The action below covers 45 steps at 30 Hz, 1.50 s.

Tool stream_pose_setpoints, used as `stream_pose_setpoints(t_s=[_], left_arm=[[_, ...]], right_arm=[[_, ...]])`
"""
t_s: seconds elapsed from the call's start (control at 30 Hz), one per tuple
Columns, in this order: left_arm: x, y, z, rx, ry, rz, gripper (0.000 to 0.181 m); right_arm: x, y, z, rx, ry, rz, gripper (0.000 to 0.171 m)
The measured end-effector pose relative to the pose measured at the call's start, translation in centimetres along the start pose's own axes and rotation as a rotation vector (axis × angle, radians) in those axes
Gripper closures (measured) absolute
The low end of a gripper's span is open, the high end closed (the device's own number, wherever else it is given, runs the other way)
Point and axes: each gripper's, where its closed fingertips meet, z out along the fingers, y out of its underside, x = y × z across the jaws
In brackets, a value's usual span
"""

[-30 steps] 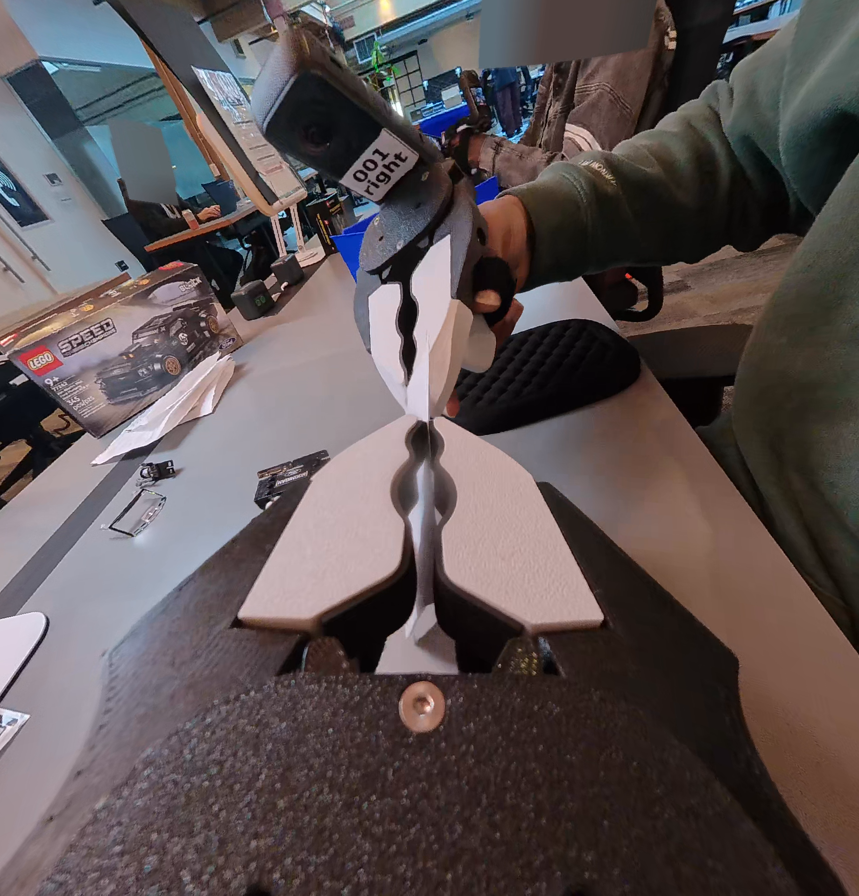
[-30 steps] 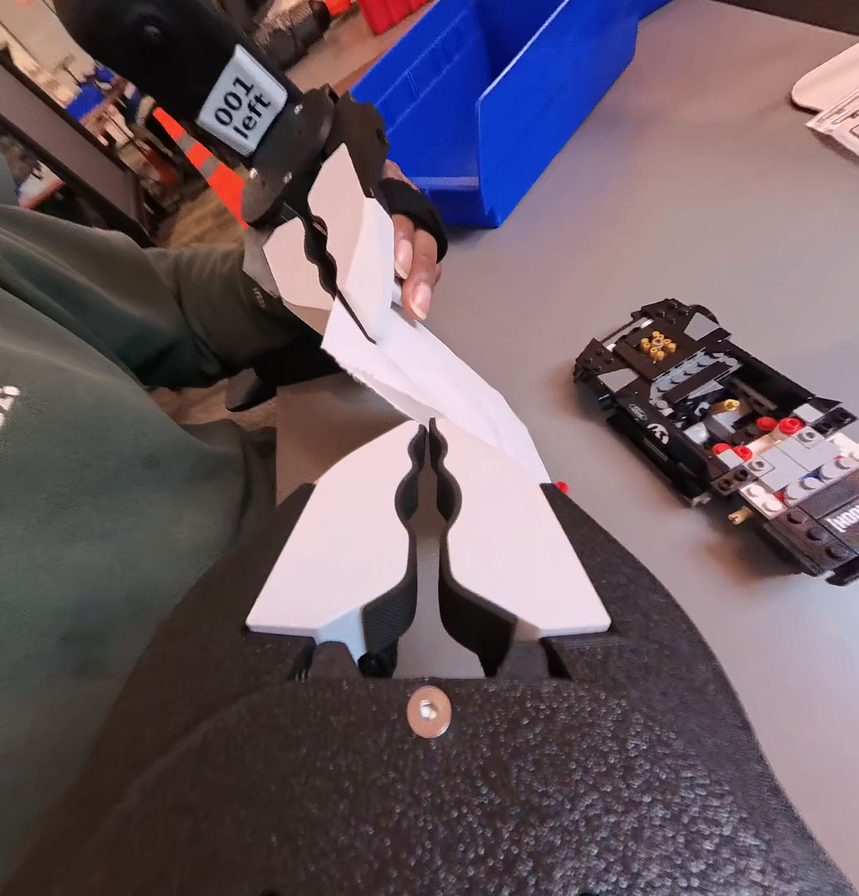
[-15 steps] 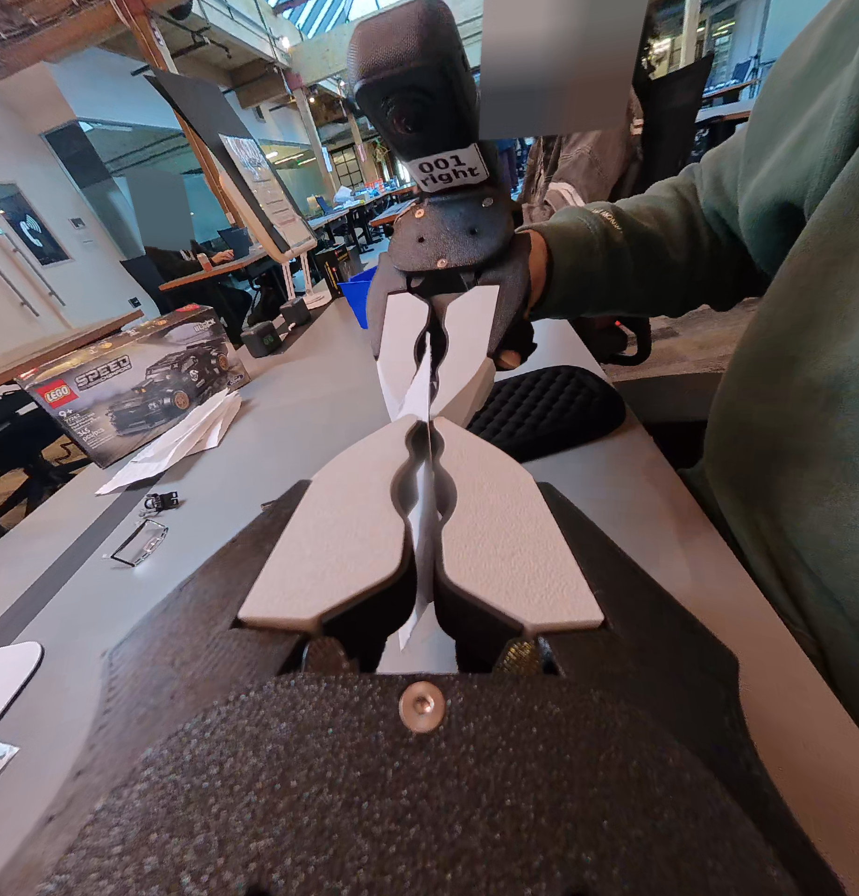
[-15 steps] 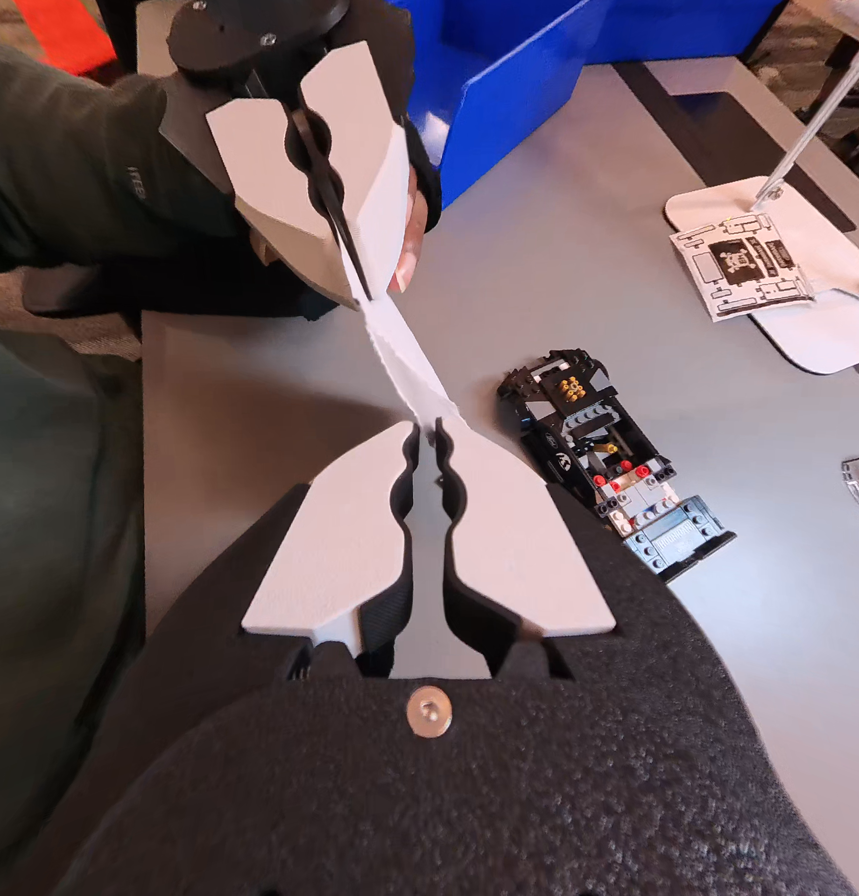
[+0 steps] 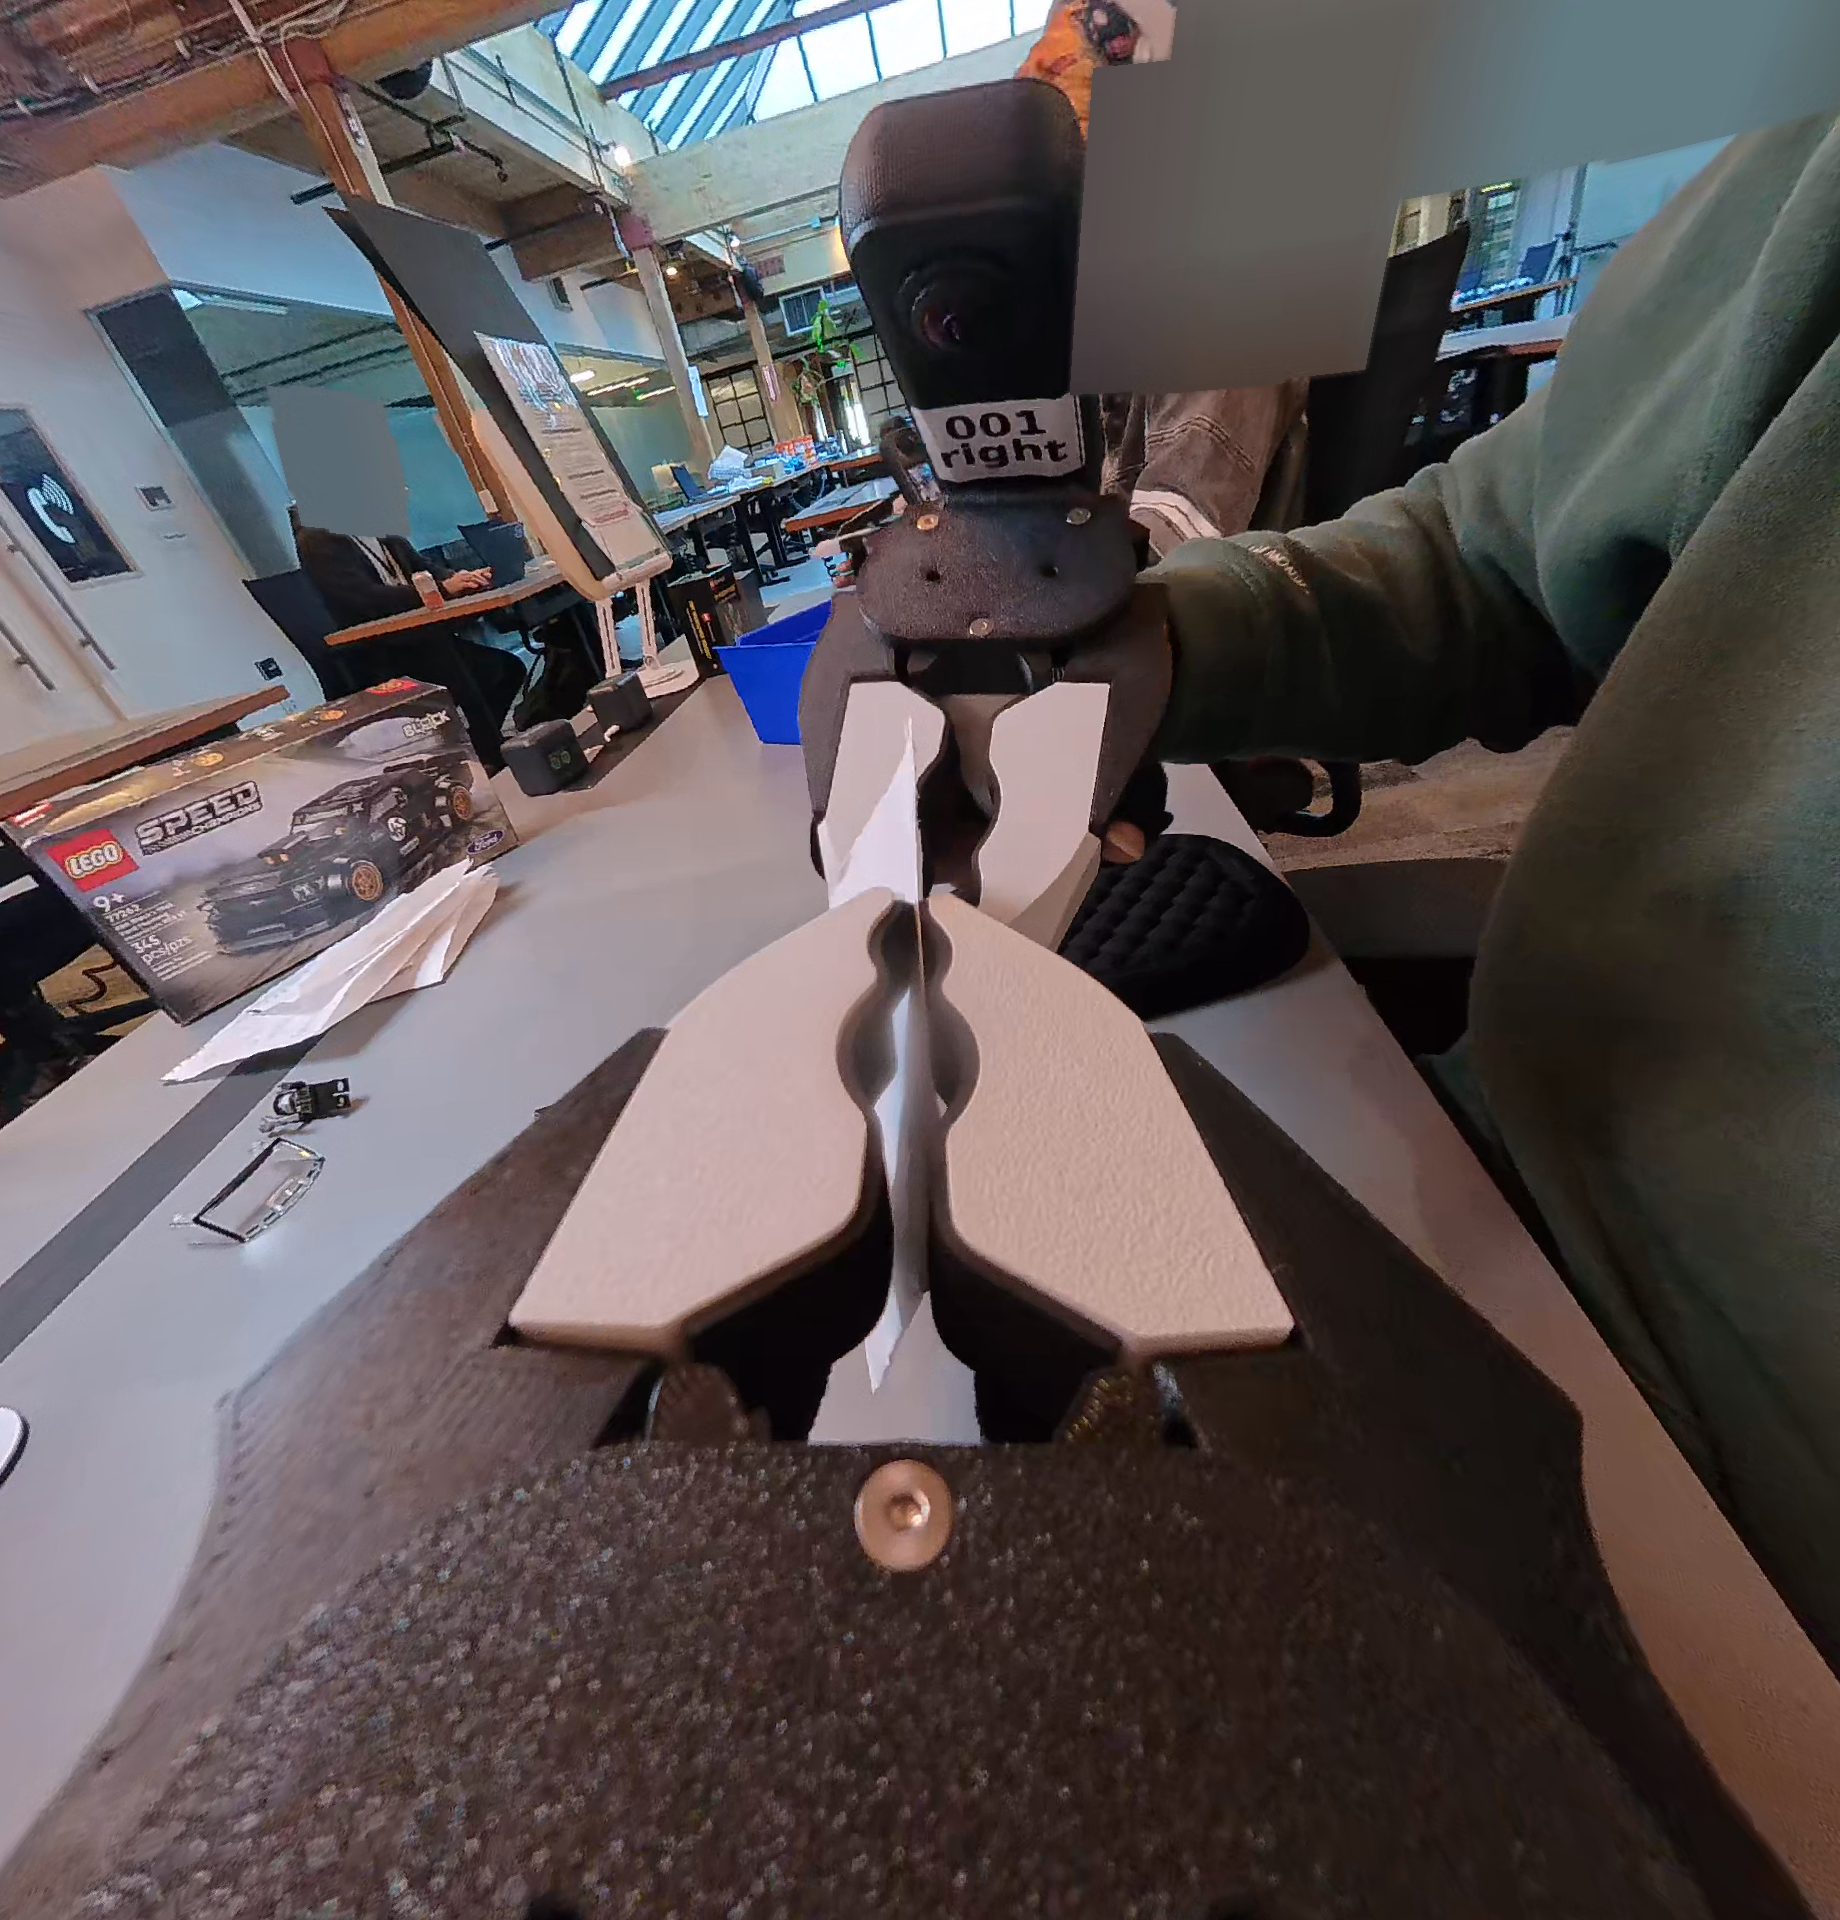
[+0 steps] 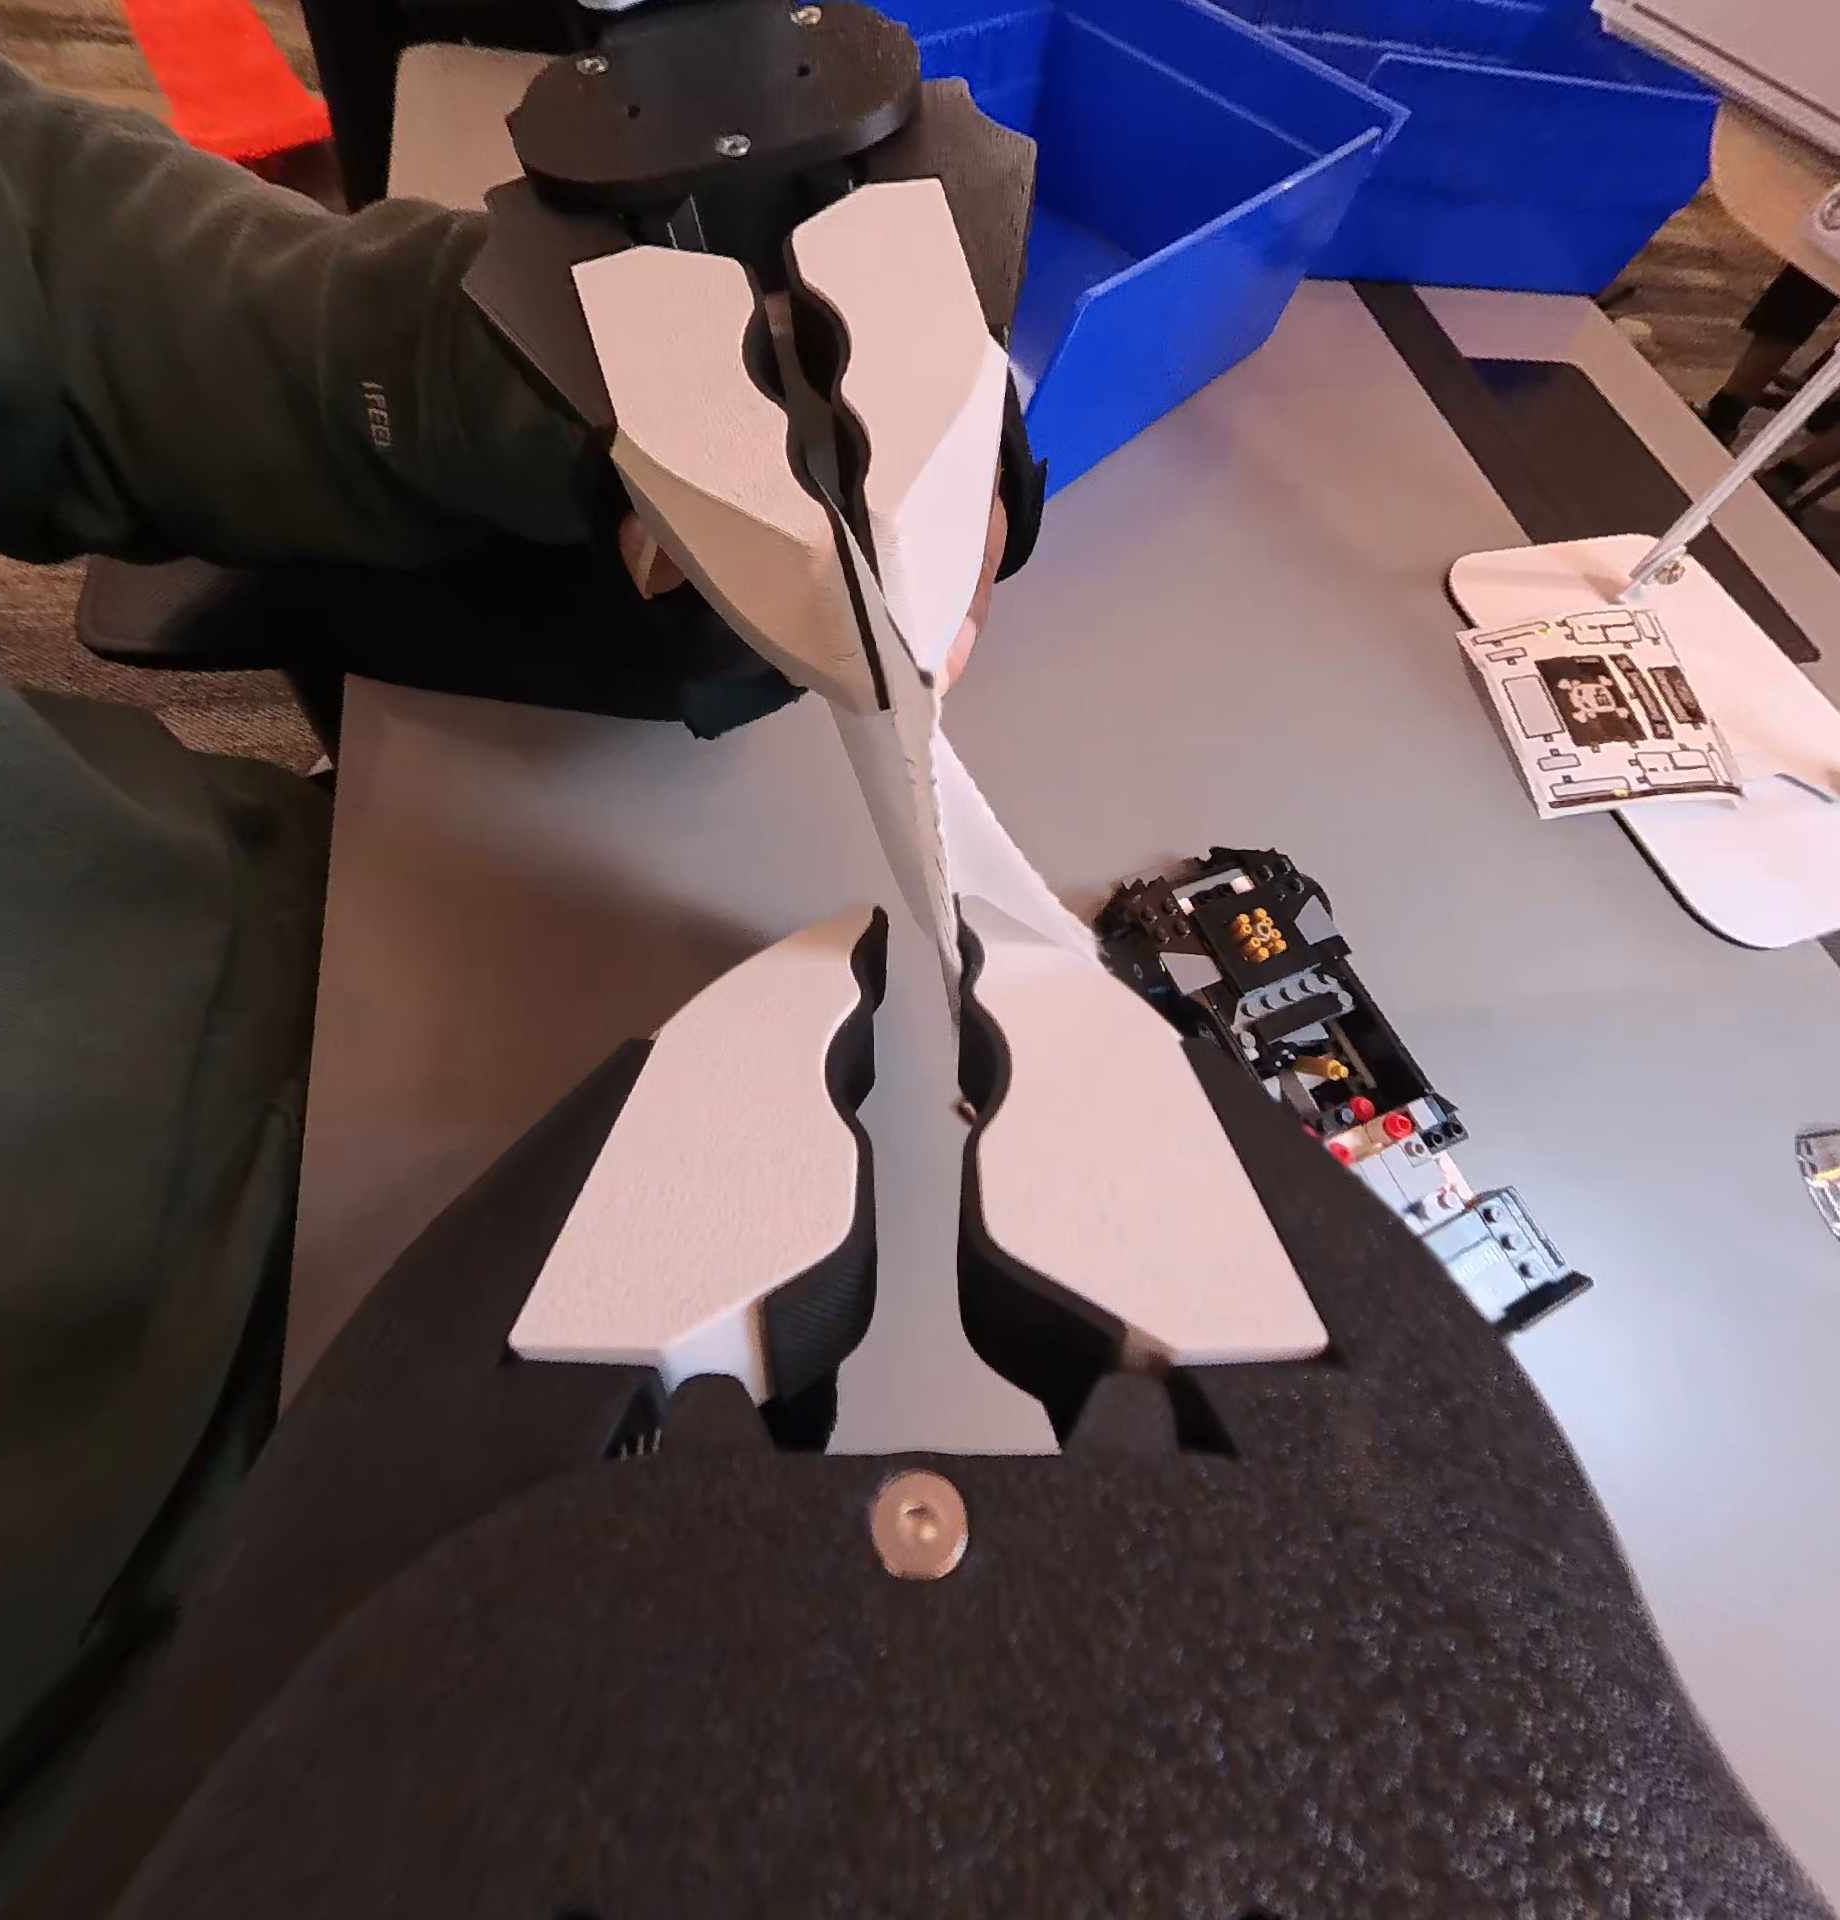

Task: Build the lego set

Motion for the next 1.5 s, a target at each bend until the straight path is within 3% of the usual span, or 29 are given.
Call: stream_pose_setpoints(t_s=[0.37,0.53,0.77,0.87,1.03,1.23,1.5], left_arm=[[-0.4,0.0,-0.5,-0.002,0.011,-0.025,0.181],[-0.3,0.5,-0.2,-0.034,0.025,-0.082,0.18],[0.2,1.2,0.4,-0.056,0.046,-0.101,0.181],[0.0,1.2,0.3,-0.066,0.03,-0.092,0.181],[-0.7,0.6,-0.1,-0.033,0.004,-0.094,0.179],[-1.8,0.3,-0.9,-0.028,-0.047,-0.093,0.177],[-0.8,0.4,-0.5,-0.046,-0.018,-0.045,0.176]], right_arm=[[-2.0,-1.0,-1.4,0.118,-0.27,0.139,0.149],[-3.0,-1.1,-1.7,0.18,-0.37,0.206,0.152],[-1.0,0.5,1.2,0.057,-0.118,0.111,0.156],[-0.6,0.7,2.1,0.02,-0.003,-0.005,0.17],[-1.5,-0.2,1.6,0.061,-0.091,0.044,0.171],[-0.3,-0.9,0.2,0.139,-0.19,0.324,0.171],[-0.4,1.1,0.8,-0.038,-0.048,0.139,0.171]])
